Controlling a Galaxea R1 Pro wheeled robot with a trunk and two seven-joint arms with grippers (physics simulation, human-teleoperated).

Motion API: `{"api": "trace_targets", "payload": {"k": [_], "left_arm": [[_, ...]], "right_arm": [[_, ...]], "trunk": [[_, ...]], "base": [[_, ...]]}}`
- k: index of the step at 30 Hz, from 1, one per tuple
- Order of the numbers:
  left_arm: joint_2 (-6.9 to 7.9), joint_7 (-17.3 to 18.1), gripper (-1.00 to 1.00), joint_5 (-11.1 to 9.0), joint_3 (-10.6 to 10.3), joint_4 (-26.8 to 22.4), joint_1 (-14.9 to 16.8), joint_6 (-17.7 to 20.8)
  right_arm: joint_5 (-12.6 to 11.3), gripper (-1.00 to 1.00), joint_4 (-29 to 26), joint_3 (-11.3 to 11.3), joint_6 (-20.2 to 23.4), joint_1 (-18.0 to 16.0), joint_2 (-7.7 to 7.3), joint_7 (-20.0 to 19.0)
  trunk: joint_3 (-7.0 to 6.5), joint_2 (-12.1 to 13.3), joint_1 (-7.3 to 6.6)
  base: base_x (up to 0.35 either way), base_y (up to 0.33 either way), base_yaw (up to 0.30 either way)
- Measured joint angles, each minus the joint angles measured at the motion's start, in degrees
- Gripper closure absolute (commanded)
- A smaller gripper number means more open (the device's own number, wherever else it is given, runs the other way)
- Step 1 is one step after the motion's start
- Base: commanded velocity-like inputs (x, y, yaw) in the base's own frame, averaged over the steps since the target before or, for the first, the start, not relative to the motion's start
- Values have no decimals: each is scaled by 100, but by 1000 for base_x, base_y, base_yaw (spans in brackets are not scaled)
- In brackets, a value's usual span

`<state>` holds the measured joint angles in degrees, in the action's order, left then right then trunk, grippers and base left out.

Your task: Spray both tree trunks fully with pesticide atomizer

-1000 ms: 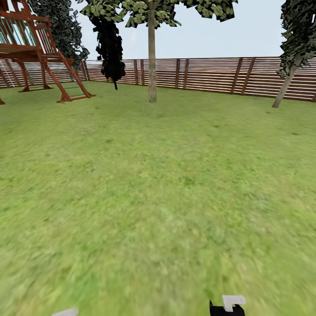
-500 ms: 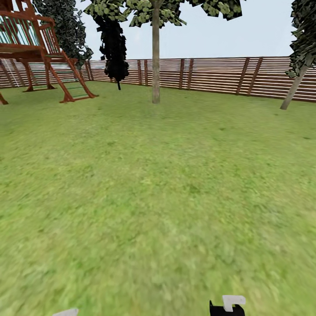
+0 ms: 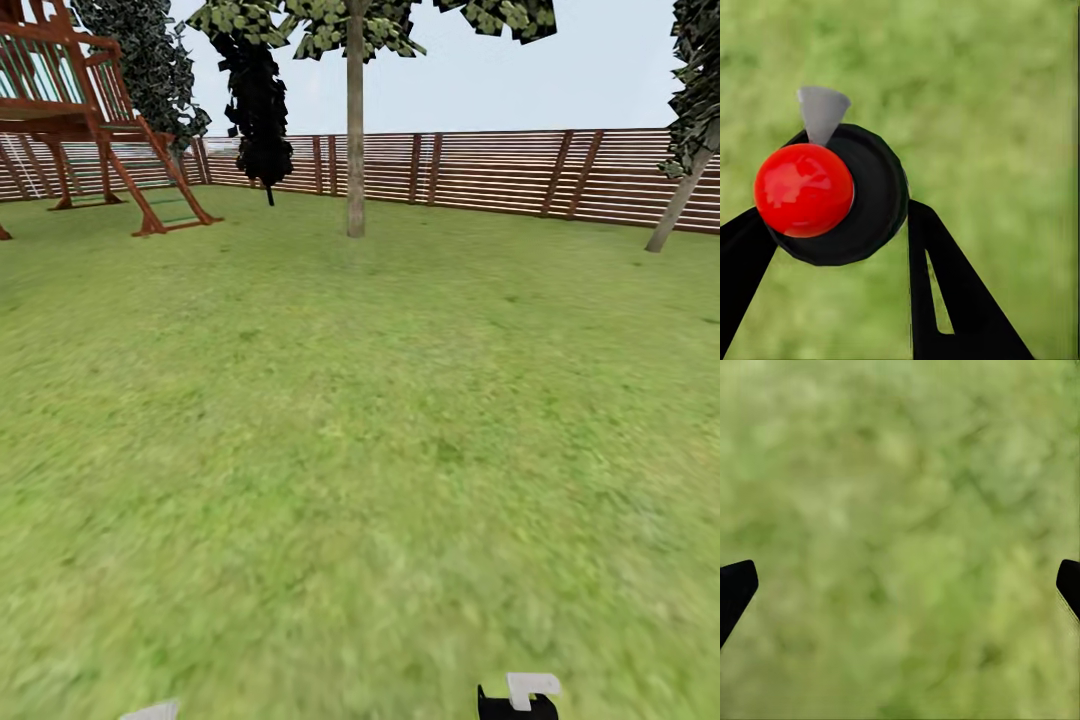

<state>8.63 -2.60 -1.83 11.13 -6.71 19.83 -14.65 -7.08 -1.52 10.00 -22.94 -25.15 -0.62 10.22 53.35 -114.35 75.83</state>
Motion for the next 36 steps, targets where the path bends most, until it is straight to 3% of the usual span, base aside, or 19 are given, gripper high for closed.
{"api": "trace_targets", "payload": {"k": [36], "left_arm": [[7, 2, 100, 0, 4, -2, 0, 0]], "right_arm": [[2, -100, 0, 3, 0, 4, 0, -1]], "trunk": [[0, 0, 0]], "base": [[344, 0, 0]]}}
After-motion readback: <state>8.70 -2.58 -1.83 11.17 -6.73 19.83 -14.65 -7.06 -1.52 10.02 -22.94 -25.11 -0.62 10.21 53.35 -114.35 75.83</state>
